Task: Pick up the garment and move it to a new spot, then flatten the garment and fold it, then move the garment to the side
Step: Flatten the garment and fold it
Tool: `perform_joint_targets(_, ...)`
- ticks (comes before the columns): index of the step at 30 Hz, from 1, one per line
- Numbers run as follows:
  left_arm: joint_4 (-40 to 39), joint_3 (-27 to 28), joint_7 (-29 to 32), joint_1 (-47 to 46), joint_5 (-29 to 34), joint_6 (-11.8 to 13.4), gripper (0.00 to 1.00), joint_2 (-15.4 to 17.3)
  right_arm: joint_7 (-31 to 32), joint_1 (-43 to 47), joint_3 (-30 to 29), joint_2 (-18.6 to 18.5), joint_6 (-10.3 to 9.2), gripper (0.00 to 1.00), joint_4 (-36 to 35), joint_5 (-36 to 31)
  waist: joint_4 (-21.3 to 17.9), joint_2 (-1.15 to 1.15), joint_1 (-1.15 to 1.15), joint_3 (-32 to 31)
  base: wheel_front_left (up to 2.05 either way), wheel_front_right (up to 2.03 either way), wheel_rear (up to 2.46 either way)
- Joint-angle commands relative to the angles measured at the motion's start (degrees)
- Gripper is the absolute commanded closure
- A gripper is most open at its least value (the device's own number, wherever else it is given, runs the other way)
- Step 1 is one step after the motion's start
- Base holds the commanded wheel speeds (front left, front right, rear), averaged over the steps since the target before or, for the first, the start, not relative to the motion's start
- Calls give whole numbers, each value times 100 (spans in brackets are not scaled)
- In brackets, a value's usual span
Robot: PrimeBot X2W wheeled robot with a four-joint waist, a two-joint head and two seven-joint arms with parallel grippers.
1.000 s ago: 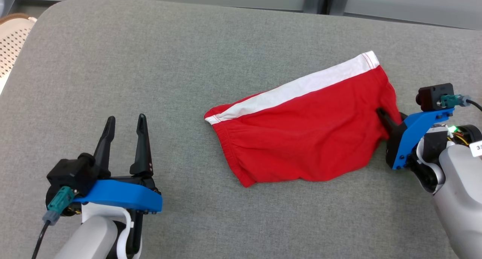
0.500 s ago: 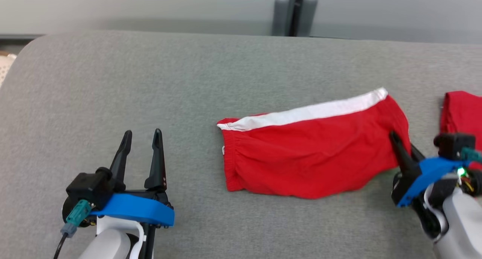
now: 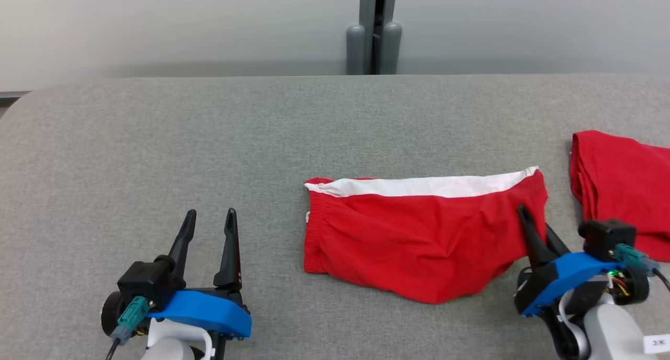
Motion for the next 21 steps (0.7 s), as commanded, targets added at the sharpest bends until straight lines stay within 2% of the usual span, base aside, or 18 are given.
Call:
perform_joint_targets(1, 26, 14, -24, 12, 51, -37, 0, -24, -36, -39, 12, 53, 0, 100, -57, -73, 31, 0, 1, -16, 0, 0, 0)
perform_joint_targets(5, 113, 41, -24, 41, 112, -95, 0, -104, -1, -375, 281, 234, 0, 100, -163, -314, 123, 0, 1, -77, 0, 0, 0)
perform_joint_targets(8, 167, 54, -24, 76, 136, -135, 0, -146, 99, -708, 748, 372, 0, 100, -84, -415, 188, 0, 1, -113, 0, 0, 0)
perform_joint_targets(15, 223, 98, -21, 53, 241, -208, 0, -307, 255, -1373, 2274, 511, 0, 100, 680, -49, 410, 0, 1, -172, 0, 0, 0)
perform_joint_targets(21, 323, 162, -20, 121, 307, -301, 0, -424, -55, -1652, 3074, 520, 0, 100, 1386, 556, 545, 0, 1, -221, 0, 0, 0)
